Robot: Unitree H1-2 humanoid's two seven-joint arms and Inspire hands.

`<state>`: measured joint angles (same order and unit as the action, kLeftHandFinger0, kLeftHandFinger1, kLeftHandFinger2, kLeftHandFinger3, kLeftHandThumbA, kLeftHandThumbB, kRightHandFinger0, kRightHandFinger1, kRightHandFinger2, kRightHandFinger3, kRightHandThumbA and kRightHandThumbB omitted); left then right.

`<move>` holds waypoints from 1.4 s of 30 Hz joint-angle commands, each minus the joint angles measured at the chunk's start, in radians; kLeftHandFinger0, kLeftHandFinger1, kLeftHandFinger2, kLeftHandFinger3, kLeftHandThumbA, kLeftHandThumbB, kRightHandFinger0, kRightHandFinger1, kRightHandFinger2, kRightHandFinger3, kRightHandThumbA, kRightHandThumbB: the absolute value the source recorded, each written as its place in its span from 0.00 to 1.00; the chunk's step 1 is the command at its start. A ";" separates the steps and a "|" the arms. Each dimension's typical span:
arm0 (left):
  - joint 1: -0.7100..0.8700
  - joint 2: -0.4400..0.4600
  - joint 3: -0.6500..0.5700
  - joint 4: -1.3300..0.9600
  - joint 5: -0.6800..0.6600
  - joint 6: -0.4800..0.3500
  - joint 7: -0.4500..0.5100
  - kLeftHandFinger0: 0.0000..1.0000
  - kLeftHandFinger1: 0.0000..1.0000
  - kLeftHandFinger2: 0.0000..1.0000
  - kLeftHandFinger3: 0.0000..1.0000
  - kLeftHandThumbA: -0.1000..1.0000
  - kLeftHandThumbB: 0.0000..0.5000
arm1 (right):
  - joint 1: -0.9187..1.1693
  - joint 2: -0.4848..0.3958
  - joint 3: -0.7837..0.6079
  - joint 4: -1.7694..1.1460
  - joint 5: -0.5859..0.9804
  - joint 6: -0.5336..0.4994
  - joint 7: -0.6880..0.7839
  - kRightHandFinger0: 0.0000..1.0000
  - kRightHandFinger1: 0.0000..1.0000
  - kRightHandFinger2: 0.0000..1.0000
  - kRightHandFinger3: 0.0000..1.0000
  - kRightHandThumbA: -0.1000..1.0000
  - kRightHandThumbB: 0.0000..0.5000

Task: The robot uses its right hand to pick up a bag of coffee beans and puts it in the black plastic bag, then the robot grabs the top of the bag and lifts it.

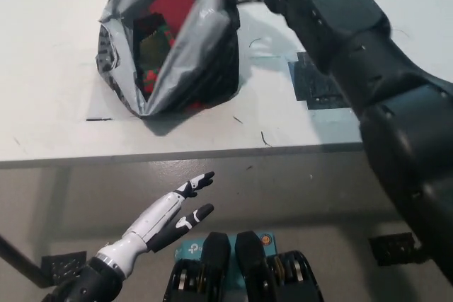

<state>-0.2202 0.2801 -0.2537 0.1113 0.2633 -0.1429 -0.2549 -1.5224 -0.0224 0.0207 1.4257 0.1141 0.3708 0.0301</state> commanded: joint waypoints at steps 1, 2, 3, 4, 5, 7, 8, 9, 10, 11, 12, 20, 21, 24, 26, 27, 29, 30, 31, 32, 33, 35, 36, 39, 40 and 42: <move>-0.040 0.024 0.001 -0.028 0.021 -0.014 -0.012 0.99 1.00 1.00 1.00 1.00 0.39 | -0.068 -0.078 0.157 -0.036 -0.151 0.019 0.238 1.00 1.00 1.00 1.00 0.96 0.57; -0.040 0.024 0.000 -0.027 0.022 -0.015 -0.012 0.99 1.00 1.00 1.00 1.00 0.39 | -0.068 -0.085 0.179 -0.040 -0.166 0.006 0.245 1.00 1.00 1.00 1.00 1.00 0.61; -0.038 0.024 0.000 -0.027 0.023 -0.010 -0.014 0.99 1.00 1.00 1.00 1.00 0.40 | -0.067 -0.098 0.227 -0.049 -0.197 -0.031 0.260 1.00 1.00 1.00 1.00 1.00 0.65; -0.034 0.025 0.002 -0.031 0.017 0.005 -0.021 1.00 1.00 1.00 1.00 1.00 0.41 | -0.069 -0.109 0.262 -0.067 -0.221 -0.092 0.270 1.00 1.00 1.00 1.00 1.00 0.65; -0.033 0.025 0.003 -0.032 0.014 0.010 -0.023 1.00 1.00 1.00 1.00 1.00 0.41 | -0.071 -0.113 0.274 -0.074 -0.227 -0.116 0.275 1.00 1.00 1.00 1.00 1.00 0.65; -0.027 0.026 0.003 -0.039 0.012 0.030 -0.032 1.00 1.00 1.00 1.00 1.00 0.42 | -0.110 -0.133 0.290 -0.111 -0.219 -0.101 0.293 1.00 1.00 1.00 1.00 1.00 0.74; -0.023 0.025 0.005 -0.040 0.009 0.036 -0.034 1.00 1.00 1.00 1.00 1.00 0.42 | -0.122 -0.139 0.290 -0.121 -0.209 -0.091 0.294 1.00 1.00 1.00 1.00 1.00 0.71; -0.021 0.024 0.004 -0.040 0.009 0.037 -0.035 1.00 1.00 1.00 1.00 1.00 0.40 | -0.137 -0.149 0.292 -0.135 -0.204 -0.093 0.313 1.00 1.00 1.00 1.00 1.00 0.73; -0.020 0.024 0.002 -0.035 0.013 0.027 -0.034 1.00 1.00 1.00 1.00 1.00 0.37 | -0.160 -0.161 0.297 -0.159 -0.204 -0.087 0.331 1.00 1.00 1.00 1.00 1.00 0.77; -0.022 0.026 -0.001 -0.030 0.016 0.017 -0.032 1.00 1.00 1.00 1.00 1.00 0.37 | -0.177 -0.166 0.292 -0.171 -0.200 -0.070 0.333 1.00 1.00 1.00 1.00 1.00 0.83; -0.022 0.027 -0.005 -0.022 0.022 0.003 -0.031 1.00 1.00 1.00 1.00 1.00 0.36 | -0.208 -0.177 0.288 -0.198 -0.197 -0.037 0.346 1.00 1.00 1.00 1.00 1.00 0.91; -0.005 0.018 -0.010 -0.022 0.025 0.010 -0.031 1.00 1.00 1.00 1.00 1.00 0.33 | -0.369 -0.213 0.194 -0.307 -0.127 0.094 0.397 1.00 1.00 1.00 1.00 1.00 1.00; -0.004 0.017 -0.011 -0.025 0.025 0.015 -0.032 1.00 1.00 1.00 1.00 1.00 0.32 | -0.389 -0.219 0.178 -0.312 -0.113 0.096 0.400 1.00 1.00 1.00 1.00 1.00 1.00; -0.003 0.019 -0.015 -0.036 0.033 0.029 -0.036 1.00 1.00 1.00 1.00 1.00 0.32 | -0.430 -0.244 0.110 -0.365 -0.067 0.099 0.397 1.00 1.00 1.00 1.00 1.00 0.98; -0.005 0.021 -0.016 -0.041 0.039 0.034 -0.038 1.00 1.00 1.00 1.00 1.00 0.33 | -0.417 -0.269 0.059 -0.484 -0.036 0.099 0.380 1.00 1.00 1.00 1.00 1.00 0.89; -0.010 0.022 -0.016 -0.040 0.039 0.034 -0.038 1.00 1.00 1.00 1.00 1.00 0.31 | -0.402 -0.287 0.037 -0.560 -0.021 0.099 0.380 1.00 1.00 1.00 1.00 1.00 0.90; -0.017 0.023 -0.008 -0.037 0.033 0.029 -0.036 1.00 1.00 1.00 1.00 1.00 0.32 | -0.332 -0.347 0.028 -0.783 0.004 0.099 0.407 1.00 1.00 1.00 1.00 1.00 0.85; -0.018 0.024 -0.005 -0.036 0.032 0.027 -0.034 1.00 1.00 1.00 1.00 1.00 0.32 | -0.319 -0.357 0.027 -0.824 0.009 0.099 0.410 1.00 1.00 1.00 1.00 1.00 0.85; -0.020 0.025 0.003 -0.036 0.032 0.028 -0.027 1.00 1.00 1.00 1.00 1.00 0.33 | -0.240 -0.401 0.024 -1.010 0.048 0.099 0.378 1.00 1.00 1.00 1.00 0.99 0.83; -0.019 0.027 0.012 -0.038 0.025 0.025 -0.021 1.00 1.00 1.00 1.00 1.00 0.33 | -0.167 -0.438 0.024 -1.169 0.074 0.099 0.350 1.00 1.00 1.00 1.00 0.98 0.84; -0.019 0.026 0.016 -0.038 0.021 0.022 -0.019 1.00 1.00 1.00 1.00 1.00 0.33 | -0.143 -0.451 0.026 -1.218 0.079 0.099 0.344 1.00 1.00 1.00 1.00 0.99 0.84; -0.021 0.022 0.033 -0.028 -0.001 -0.001 -0.006 1.00 1.00 1.00 1.00 1.00 0.31 | -0.025 -0.514 0.026 -1.440 0.124 0.099 0.299 1.00 1.00 1.00 1.00 1.00 0.86; -0.022 0.017 0.042 -0.024 -0.014 -0.007 0.000 1.00 1.00 1.00 1.00 0.99 0.32 | 0.043 -0.556 0.021 -1.547 0.166 0.099 0.272 1.00 1.00 1.00 1.00 1.00 0.83; -0.031 0.007 0.071 -0.015 -0.056 -0.004 0.008 1.00 1.00 1.00 1.00 0.98 0.35 | 0.208 -0.651 -0.012 -1.795 0.238 0.099 0.225 1.00 1.00 1.00 1.00 1.00 0.81; -0.044 0.005 0.085 -0.010 -0.062 0.001 0.017 1.00 1.00 1.00 1.00 1.00 0.33 | 0.331 -0.700 -0.062 -1.945 0.275 0.099 0.174 1.00 1.00 1.00 1.00 1.00 0.78; -0.073 0.002 0.101 0.007 -0.075 0.004 0.024 1.00 1.00 1.00 1.00 1.00 0.33 | 0.510 -0.790 -0.146 -2.120 0.425 0.099 0.088 1.00 1.00 1.00 1.00 1.00 0.73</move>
<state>-0.2236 0.2818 -0.2597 0.1258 0.2904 -0.1102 -0.2789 -1.4831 -0.3044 0.1124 0.5693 0.0498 0.4472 0.3801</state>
